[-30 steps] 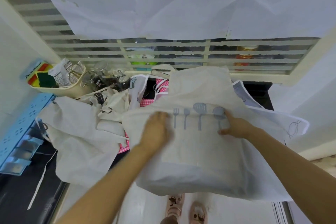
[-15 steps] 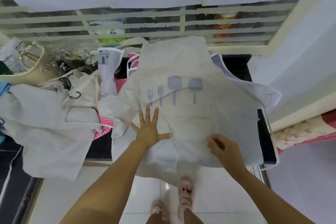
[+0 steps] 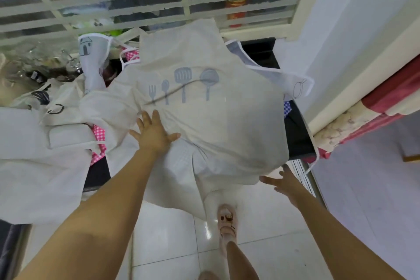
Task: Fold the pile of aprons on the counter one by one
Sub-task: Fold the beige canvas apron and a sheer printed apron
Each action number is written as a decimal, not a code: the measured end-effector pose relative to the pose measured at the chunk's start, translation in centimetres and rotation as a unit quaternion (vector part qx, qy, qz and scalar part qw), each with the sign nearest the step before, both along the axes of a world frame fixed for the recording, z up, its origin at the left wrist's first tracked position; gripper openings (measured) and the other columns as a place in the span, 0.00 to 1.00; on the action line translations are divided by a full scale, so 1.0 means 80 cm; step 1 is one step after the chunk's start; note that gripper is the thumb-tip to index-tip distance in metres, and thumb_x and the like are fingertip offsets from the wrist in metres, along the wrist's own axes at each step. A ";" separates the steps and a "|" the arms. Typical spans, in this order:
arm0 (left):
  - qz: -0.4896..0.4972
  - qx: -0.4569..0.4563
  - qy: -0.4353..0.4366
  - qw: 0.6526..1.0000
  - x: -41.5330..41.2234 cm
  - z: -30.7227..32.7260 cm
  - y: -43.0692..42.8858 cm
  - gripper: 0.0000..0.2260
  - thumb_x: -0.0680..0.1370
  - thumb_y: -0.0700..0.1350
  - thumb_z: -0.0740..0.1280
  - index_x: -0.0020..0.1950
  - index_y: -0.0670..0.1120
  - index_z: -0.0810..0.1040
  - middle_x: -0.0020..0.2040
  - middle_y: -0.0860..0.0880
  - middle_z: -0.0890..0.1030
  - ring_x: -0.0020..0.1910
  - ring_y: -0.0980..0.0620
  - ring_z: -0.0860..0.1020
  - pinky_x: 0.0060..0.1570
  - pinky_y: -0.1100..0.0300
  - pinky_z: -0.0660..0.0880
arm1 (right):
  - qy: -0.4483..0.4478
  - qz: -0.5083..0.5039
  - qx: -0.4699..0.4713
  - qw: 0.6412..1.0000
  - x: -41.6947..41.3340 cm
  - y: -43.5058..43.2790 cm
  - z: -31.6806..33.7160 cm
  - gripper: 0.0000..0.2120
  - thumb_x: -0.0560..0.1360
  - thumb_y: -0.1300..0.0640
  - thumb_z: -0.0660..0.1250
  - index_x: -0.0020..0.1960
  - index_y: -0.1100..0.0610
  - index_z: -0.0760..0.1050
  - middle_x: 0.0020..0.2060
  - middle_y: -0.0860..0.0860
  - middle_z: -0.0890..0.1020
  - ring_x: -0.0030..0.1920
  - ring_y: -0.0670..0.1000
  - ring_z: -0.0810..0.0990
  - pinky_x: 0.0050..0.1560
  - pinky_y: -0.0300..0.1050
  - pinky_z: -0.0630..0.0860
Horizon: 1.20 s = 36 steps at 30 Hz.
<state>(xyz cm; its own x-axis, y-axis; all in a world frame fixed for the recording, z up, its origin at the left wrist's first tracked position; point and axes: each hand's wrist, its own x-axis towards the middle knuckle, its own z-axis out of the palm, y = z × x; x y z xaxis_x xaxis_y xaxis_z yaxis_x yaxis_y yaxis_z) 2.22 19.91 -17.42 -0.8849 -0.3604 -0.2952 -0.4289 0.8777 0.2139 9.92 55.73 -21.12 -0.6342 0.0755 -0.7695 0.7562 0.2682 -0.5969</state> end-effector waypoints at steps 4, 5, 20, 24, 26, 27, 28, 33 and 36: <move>-0.012 0.034 0.175 0.984 0.044 0.011 0.024 0.27 0.74 0.42 0.70 0.71 0.41 0.66 0.71 0.39 0.66 0.71 0.41 0.62 0.69 0.43 0.58 | 0.052 0.037 0.011 0.998 0.000 -0.018 0.011 0.25 0.71 0.58 0.74 0.63 0.67 0.71 0.52 0.57 0.78 0.52 0.57 0.76 0.54 0.48 0.71; -0.018 0.069 0.218 0.973 0.061 0.014 0.031 0.22 0.74 0.40 0.70 0.67 0.40 0.70 0.65 0.40 0.72 0.66 0.41 0.68 0.65 0.46 0.65 | 0.062 0.038 0.007 0.997 0.001 -0.020 0.016 0.22 0.72 0.59 0.72 0.62 0.67 0.72 0.54 0.60 0.78 0.55 0.59 0.76 0.56 0.52 0.72; 0.539 0.799 -0.103 0.247 0.303 -0.035 0.176 0.48 0.67 0.70 0.68 0.73 0.39 0.60 0.73 0.33 0.62 0.73 0.33 0.59 0.71 0.33 0.50 | 0.016 -0.111 -0.462 0.880 0.081 -0.021 0.138 0.32 0.52 0.64 0.78 0.57 0.63 0.77 0.48 0.59 0.83 0.46 0.55 0.84 0.43 0.49 0.81; 0.527 0.823 0.011 0.212 0.324 -0.010 0.191 0.20 0.77 0.48 0.67 0.66 0.42 0.75 0.54 0.38 0.82 0.57 0.39 0.77 0.46 0.42 0.80 | 0.000 -0.248 -0.487 0.838 0.118 -0.009 0.127 0.16 0.77 0.54 0.62 0.54 0.64 0.81 0.50 0.58 0.84 0.49 0.54 0.84 0.45 0.47 0.82; 0.522 0.821 0.062 0.221 0.328 0.001 0.192 0.17 0.74 0.40 0.66 0.63 0.43 0.77 0.48 0.41 0.84 0.50 0.42 0.81 0.36 0.46 0.82 | -0.058 -0.310 -0.554 0.770 0.153 -0.004 0.088 0.21 0.81 0.54 0.57 0.53 0.72 0.79 0.51 0.67 0.81 0.54 0.60 0.82 0.45 0.46 0.81; 0.522 0.816 0.077 0.237 0.331 0.007 0.190 0.15 0.74 0.40 0.66 0.61 0.43 0.79 0.46 0.42 0.85 0.46 0.43 0.83 0.36 0.47 0.82 | -0.066 -0.314 -0.603 0.730 0.178 -0.004 0.070 0.16 0.79 0.60 0.63 0.56 0.74 0.76 0.54 0.70 0.78 0.57 0.63 0.79 0.50 0.49 0.79; 0.528 0.809 0.089 0.243 0.334 0.008 0.188 0.11 0.76 0.40 0.65 0.58 0.42 0.80 0.44 0.43 0.85 0.41 0.44 0.84 0.34 0.49 0.82 | -0.059 -0.343 -0.611 0.711 0.194 -0.008 0.048 0.19 0.70 0.65 0.74 0.58 0.72 0.77 0.55 0.70 0.78 0.58 0.64 0.77 0.55 0.53 0.78; 0.532 0.804 0.114 0.242 0.355 0.028 0.184 0.11 0.79 0.33 0.61 0.41 0.46 0.75 0.33 0.46 0.80 0.24 0.60 0.79 0.23 0.67 0.74 | -0.027 -0.314 -0.557 0.769 0.282 -0.060 0.018 0.32 0.37 0.78 0.79 0.41 0.70 0.82 0.46 0.64 0.83 0.51 0.65 0.80 0.63 0.59 0.73; 0.557 0.787 0.092 0.248 0.365 0.033 0.172 0.11 0.80 0.35 0.56 0.42 0.40 0.75 0.26 0.43 0.80 0.23 0.47 0.80 0.17 0.61 0.72 | -0.012 -0.263 -0.499 0.826 0.288 -0.083 0.045 0.06 0.63 0.70 0.73 0.40 0.64 0.83 0.44 0.59 0.84 0.46 0.56 0.84 0.52 0.50 0.80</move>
<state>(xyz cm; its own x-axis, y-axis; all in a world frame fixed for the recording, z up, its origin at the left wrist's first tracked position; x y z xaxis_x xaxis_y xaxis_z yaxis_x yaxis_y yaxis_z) 31.42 33.70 -14.80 -0.5462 0.0220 -0.8374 -0.0732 -0.9971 0.0216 32.93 49.05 -17.55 -0.6995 -0.3427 -0.6271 0.6258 -0.7175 -0.3058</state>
